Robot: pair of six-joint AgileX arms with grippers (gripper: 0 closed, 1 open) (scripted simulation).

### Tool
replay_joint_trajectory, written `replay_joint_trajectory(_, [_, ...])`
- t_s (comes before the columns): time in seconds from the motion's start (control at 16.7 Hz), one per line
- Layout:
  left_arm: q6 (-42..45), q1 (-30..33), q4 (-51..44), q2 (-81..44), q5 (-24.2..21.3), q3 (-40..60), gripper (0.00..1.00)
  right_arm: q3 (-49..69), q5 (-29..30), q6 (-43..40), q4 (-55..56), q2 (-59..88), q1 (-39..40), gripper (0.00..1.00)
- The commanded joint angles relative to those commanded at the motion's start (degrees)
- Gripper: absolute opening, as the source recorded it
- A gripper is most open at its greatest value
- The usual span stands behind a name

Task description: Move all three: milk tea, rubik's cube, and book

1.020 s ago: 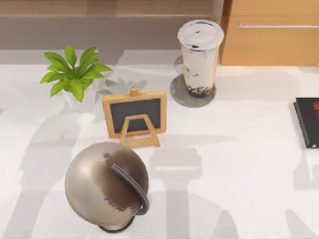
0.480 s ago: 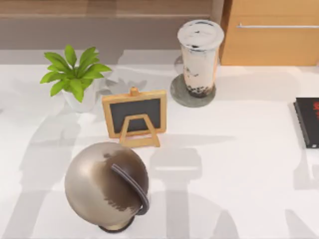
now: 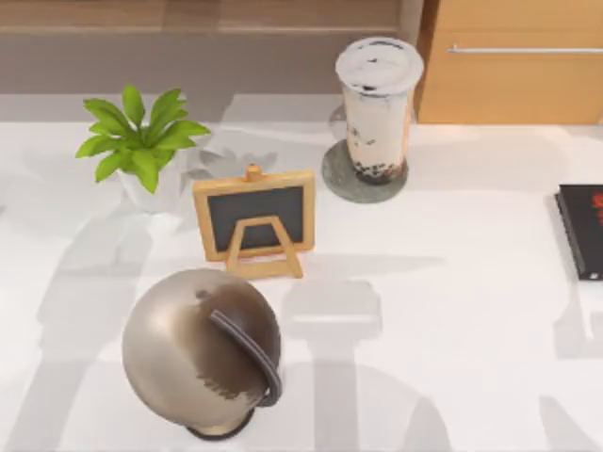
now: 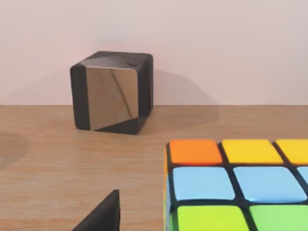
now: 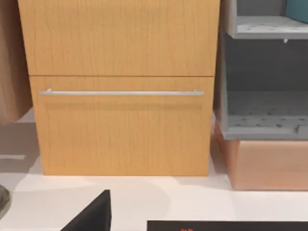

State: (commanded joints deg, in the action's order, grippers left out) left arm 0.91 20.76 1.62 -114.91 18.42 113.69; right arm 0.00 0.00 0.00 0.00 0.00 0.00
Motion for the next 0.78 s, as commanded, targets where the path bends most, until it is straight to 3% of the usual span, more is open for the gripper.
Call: replay_joint_trajectory(0.78, [0.05, 1.07, 2.04, 5.39, 1.00, -7.49, 1.00, 0.00, 0.00, 0.00, 0.00, 0.00, 0.00, 1.00])
